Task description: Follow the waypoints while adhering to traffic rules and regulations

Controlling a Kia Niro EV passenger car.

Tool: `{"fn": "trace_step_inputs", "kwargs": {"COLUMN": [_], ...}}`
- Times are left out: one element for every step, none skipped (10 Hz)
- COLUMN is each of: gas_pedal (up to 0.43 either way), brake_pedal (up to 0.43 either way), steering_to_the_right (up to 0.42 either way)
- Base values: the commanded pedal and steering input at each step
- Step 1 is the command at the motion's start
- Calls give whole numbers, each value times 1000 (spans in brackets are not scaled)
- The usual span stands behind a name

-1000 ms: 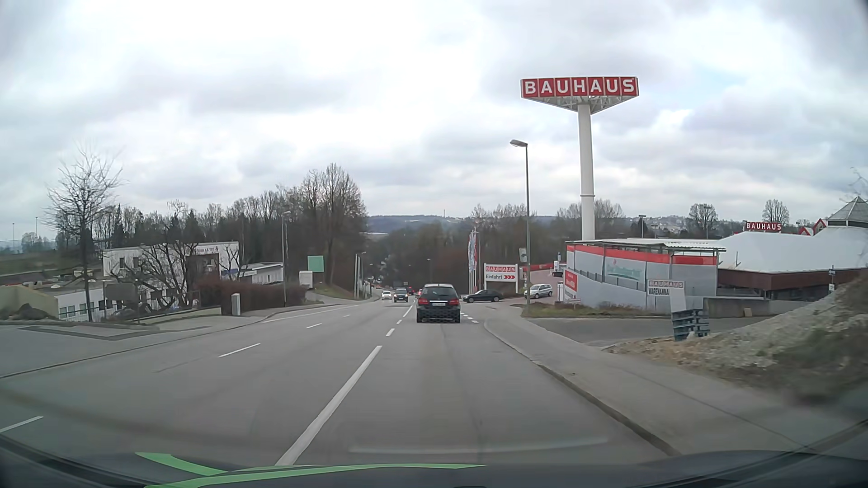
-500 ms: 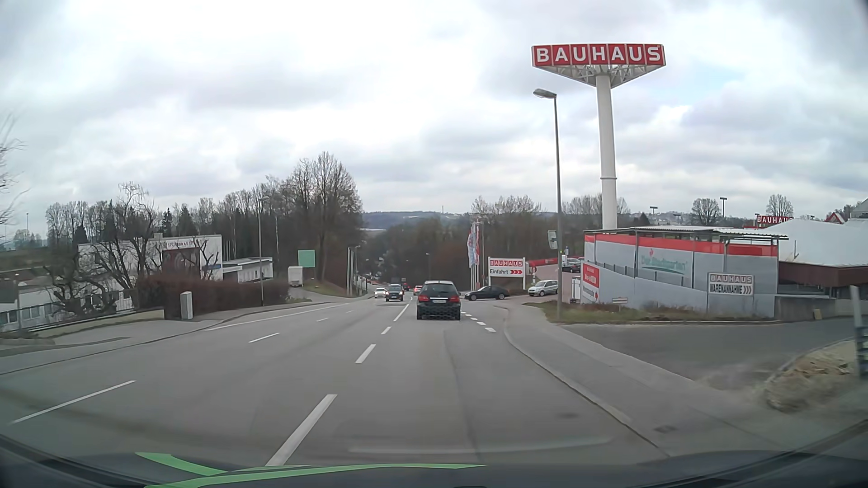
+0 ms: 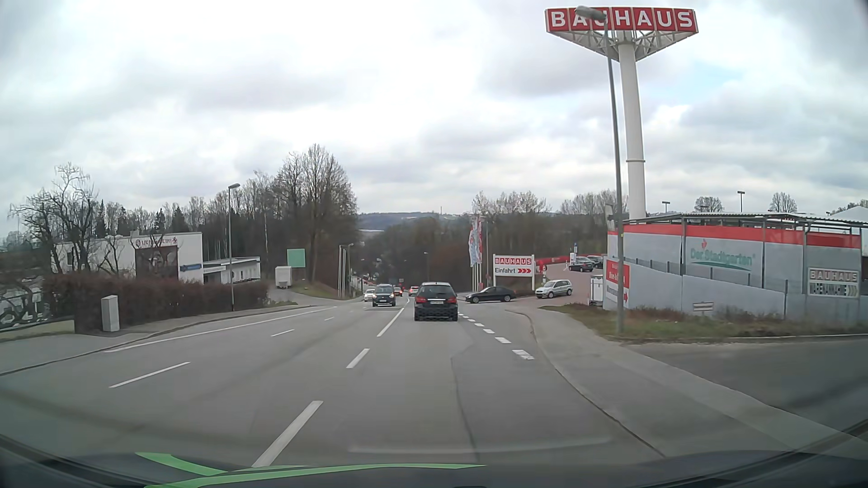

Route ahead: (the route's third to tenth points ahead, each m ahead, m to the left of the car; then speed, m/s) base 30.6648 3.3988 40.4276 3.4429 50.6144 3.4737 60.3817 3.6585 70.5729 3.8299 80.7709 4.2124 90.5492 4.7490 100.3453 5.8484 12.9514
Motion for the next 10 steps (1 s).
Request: {"fn": "trace_step_inputs", "kwargs": {"gas_pedal": [0, 0, 0, 0, 0, 0, 0, 0, 0, 0], "brake_pedal": [171, 171, 171, 159, 152, 159, 152, 152, 152, 152], "steering_to_the_right": [1, 1, 1, 0, 0, 0, 0, -1, -1, -2]}}
